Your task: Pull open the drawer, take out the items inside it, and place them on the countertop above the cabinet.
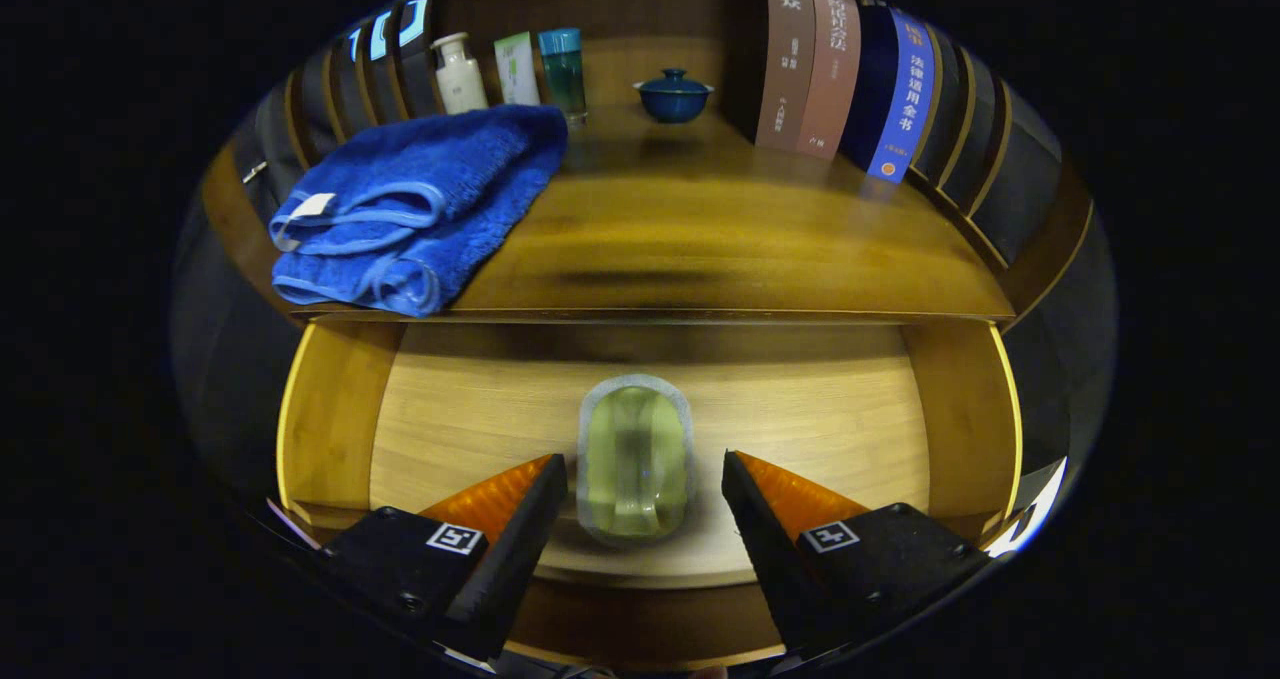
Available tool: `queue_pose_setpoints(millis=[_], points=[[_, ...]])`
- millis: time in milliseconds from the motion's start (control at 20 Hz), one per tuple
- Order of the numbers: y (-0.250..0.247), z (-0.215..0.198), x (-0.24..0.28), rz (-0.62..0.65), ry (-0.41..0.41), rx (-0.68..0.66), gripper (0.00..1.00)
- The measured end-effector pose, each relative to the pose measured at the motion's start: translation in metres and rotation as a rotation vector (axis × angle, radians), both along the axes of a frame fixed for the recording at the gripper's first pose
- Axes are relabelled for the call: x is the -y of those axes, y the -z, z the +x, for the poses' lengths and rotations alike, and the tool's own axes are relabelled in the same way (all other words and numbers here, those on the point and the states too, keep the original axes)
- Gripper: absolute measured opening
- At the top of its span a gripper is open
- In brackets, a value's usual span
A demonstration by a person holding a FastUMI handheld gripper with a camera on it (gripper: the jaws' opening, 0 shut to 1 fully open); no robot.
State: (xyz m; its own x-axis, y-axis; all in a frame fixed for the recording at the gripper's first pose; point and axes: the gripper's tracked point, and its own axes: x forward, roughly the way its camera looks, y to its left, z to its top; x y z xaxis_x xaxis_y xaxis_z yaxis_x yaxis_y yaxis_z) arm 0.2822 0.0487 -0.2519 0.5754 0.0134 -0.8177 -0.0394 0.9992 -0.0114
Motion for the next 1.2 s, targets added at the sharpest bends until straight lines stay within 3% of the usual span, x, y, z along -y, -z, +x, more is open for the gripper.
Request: queue_pose_setpoints(millis=[150,400,500,1200], points=[[0.012,0.004,-0.003,0.002,0.001,-0.029,0.97],[0.023,0.012,-0.008,0.012,0.010,-0.015,0.34],[0.020,0.009,-0.007,0.000,-0.005,-0.018,0.21],[-0.053,-0.041,-0.003,0.054,-0.044,0.099,0.21]])
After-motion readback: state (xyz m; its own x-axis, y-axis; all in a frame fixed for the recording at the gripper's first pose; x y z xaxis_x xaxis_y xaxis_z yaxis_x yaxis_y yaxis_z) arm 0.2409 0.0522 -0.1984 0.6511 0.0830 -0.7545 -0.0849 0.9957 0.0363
